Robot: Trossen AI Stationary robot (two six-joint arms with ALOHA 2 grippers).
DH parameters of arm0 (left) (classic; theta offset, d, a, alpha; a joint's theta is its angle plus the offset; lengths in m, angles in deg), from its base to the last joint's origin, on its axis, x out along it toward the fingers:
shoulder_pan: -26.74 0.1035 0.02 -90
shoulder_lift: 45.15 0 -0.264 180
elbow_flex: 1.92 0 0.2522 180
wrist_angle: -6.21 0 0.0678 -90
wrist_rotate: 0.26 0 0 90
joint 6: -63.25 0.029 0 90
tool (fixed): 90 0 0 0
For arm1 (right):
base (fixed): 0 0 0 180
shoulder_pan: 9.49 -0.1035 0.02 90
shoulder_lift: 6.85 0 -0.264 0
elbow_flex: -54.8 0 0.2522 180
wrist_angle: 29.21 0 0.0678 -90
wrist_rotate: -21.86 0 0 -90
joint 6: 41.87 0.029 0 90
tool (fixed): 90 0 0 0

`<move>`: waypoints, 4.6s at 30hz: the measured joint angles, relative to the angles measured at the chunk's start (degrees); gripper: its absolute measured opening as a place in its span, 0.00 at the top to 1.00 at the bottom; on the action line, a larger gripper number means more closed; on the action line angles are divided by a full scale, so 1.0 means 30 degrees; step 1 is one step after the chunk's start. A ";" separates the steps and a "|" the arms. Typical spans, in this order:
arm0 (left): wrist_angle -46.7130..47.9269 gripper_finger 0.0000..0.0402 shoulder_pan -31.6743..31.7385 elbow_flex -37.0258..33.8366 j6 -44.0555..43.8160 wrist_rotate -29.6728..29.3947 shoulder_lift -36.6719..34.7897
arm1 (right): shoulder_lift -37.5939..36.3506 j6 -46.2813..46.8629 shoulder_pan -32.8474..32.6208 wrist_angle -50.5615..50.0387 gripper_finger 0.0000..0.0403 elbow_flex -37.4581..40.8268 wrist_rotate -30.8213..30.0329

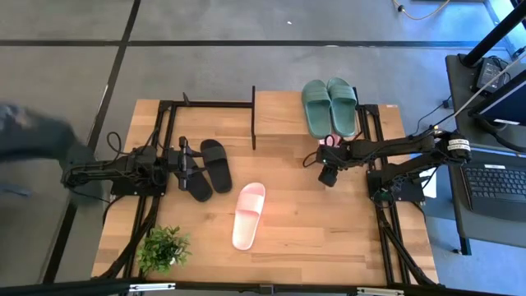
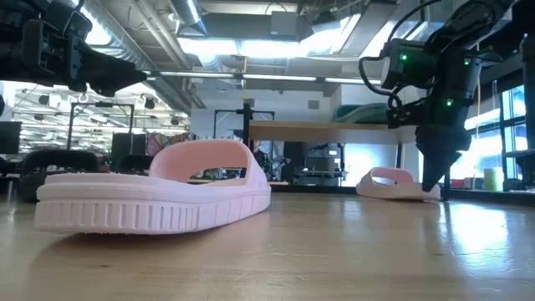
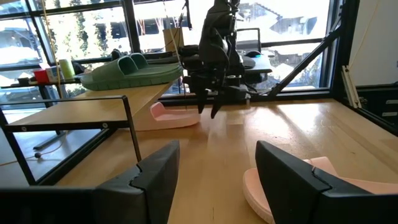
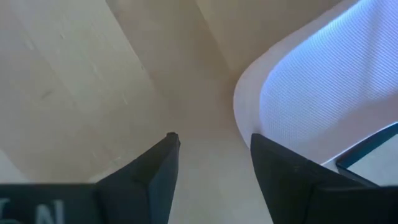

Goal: Pick and place slides into the shelf
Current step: Put the right pink slide under the shelf, then put the pink slide under the shelf

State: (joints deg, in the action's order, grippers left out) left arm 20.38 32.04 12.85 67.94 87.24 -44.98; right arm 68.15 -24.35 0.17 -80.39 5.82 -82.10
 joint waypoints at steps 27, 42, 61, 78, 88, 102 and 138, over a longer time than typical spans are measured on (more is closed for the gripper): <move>0.0000 0.49 -0.0007 0.0001 0.0612 0.0000 0.0000 | 0.1151 -0.1573 -0.6621 0.5826 0.50 -0.5483 0.0000; 0.0000 0.49 -0.0007 -0.0005 0.0474 0.0000 -0.0001 | 1.1097 -0.3571 -0.9538 0.3247 0.50 -1.5655 -0.1111; 0.0000 0.49 -0.0007 0.0001 0.0423 0.0095 -0.0001 | 1.6830 -0.3349 -1.0167 0.0136 0.50 -2.1303 -0.3003; 0.0000 0.49 -0.0007 -0.0002 0.0444 0.0087 -0.0007 | 1.7639 -0.3482 -0.9373 -0.0484 0.50 -2.1325 -0.4245; 0.0007 0.49 -0.0001 -0.0004 0.0474 0.0080 -0.0005 | 1.7639 -0.2931 -0.9380 -0.0447 0.62 -2.1318 -0.4245; 0.0007 0.49 -0.0007 -0.0004 0.0468 0.0080 -0.0005 | 1.6286 -0.3531 -0.9911 -0.4787 0.97 -2.1830 -0.6638; 0.0000 0.49 -0.0002 -0.0003 0.0510 0.0066 -0.0002 | 0.5721 0.8026 -1.0428 -0.4735 0.97 -0.5098 -1.2304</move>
State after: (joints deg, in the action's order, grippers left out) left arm 20.38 32.03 12.84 69.47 87.43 -44.99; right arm 85.31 -0.27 -31.12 -94.60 -9.47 -119.02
